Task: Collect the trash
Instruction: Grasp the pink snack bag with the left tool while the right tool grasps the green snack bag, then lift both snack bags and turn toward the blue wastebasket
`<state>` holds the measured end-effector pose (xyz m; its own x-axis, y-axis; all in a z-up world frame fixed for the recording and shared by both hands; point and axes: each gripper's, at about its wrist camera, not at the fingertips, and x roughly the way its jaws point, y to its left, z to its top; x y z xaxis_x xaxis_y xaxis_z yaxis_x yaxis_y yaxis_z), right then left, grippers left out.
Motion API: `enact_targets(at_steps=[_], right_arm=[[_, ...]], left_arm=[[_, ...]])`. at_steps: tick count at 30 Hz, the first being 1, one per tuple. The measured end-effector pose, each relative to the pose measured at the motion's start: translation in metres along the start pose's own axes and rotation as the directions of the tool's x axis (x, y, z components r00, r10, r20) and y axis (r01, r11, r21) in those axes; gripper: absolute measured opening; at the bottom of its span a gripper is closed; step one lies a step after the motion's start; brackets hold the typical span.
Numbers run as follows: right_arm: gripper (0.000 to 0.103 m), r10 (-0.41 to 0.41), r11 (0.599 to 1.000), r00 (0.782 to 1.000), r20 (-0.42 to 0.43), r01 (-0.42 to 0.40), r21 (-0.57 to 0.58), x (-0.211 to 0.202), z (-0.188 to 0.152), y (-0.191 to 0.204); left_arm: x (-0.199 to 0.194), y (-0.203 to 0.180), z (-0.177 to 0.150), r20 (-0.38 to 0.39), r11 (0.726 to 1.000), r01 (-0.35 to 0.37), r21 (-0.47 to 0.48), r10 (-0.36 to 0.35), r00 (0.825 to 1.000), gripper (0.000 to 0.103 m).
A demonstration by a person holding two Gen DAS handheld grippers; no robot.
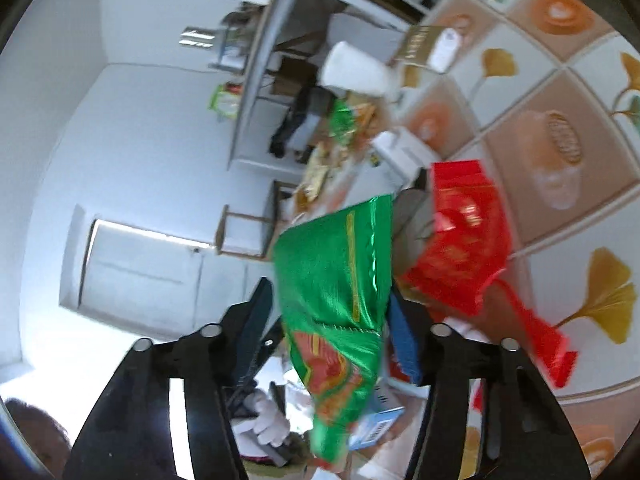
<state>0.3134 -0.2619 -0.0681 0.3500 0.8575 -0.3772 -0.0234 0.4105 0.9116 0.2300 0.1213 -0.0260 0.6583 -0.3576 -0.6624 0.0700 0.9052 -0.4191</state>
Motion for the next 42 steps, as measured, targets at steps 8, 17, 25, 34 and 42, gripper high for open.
enact_targets(at_steps=[8,17,25,34,42], right_arm=[[0.016,-0.073,0.995,0.997,-0.002,0.073,-0.07,0.008,-0.011,0.023],[0.005,-0.011,0.985,0.999,0.036,0.017,-0.17,0.015,-0.017,0.06],[0.004,0.041,0.956,0.981,0.192,0.018,-0.293,-0.035,-0.024,0.103],[0.005,-0.072,0.899,0.921,0.382,0.226,-0.375,-0.102,-0.076,0.119],[0.005,-0.117,0.879,0.885,0.451,0.303,-0.368,-0.128,-0.102,0.105]], left_arm=[[-0.015,0.006,-0.003,0.025,1.0,0.015,-0.007,-0.015,1.0,0.012],[-0.049,0.009,-0.023,0.076,0.999,0.008,0.036,-0.011,0.997,0.036],[-0.076,-0.004,-0.037,0.122,0.997,0.021,0.074,-0.03,0.992,0.049],[-0.019,-0.055,-0.025,0.121,0.9,-0.351,0.26,0.33,0.936,0.078],[0.039,-0.041,-0.021,0.087,0.766,-0.545,0.341,0.552,0.829,0.071]])
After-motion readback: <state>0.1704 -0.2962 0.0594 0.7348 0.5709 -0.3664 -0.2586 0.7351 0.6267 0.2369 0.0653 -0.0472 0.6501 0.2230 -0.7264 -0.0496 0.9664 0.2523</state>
